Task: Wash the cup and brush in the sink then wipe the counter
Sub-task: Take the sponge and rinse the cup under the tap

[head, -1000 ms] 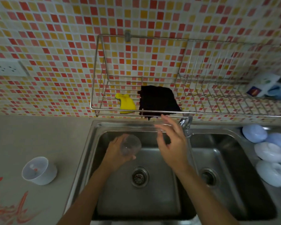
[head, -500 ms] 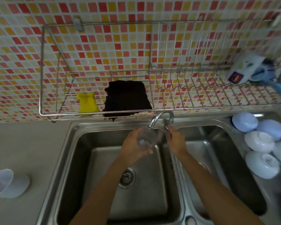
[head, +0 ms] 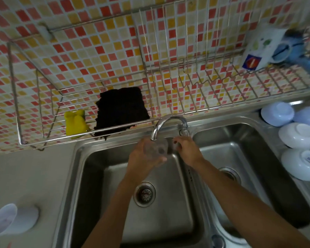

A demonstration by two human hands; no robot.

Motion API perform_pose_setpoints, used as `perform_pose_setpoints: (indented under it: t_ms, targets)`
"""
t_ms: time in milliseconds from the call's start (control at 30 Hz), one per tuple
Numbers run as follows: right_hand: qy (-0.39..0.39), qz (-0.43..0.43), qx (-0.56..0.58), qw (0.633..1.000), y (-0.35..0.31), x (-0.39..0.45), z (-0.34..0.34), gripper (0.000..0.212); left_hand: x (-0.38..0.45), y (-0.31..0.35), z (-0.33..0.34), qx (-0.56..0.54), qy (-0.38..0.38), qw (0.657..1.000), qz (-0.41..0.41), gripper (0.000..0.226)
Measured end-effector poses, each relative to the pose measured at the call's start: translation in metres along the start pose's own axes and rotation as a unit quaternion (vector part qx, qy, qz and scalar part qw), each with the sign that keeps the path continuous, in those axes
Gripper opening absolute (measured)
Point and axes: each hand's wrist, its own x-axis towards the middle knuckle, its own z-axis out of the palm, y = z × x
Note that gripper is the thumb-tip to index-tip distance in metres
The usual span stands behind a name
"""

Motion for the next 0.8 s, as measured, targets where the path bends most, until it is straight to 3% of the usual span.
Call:
perform_pose_setpoints:
  t_ms: [133,300,433,600,667,800]
  targets:
    - [0.003,-0.001,0.028,1.0,0.002,0.0,0.001,0.023,-0.001,-0.001,0.005,0.057,-0.04,0.997,0.016,0.058]
    - [0.017,0.007,0.025,1.0,0.003,0.0,0.0,0.022,-0.004,-0.005,0.002,0.05,0.021,0.998,-0.009,0.049]
    - [0.025,0.004,0.026,0.999,0.001,-0.001,0.002,0.02,-0.016,-0.008,0.01,0.075,-0.035,0.997,-0.011,0.058]
    - [0.035,0.01,0.025,0.999,-0.002,0.0,0.002,0.016,-0.02,-0.003,0.002,0.009,-0.007,1.0,-0.028,0.044]
    - [0.035,0.011,0.023,0.999,-0.002,0.002,0.003,0.015,-0.018,-0.007,0.0,0.019,0.007,0.999,-0.032,0.049]
    - [0.032,0.015,0.021,0.999,0.0,0.004,0.006,0.013,-0.026,-0.016,0.011,0.041,-0.043,0.998,-0.037,0.06]
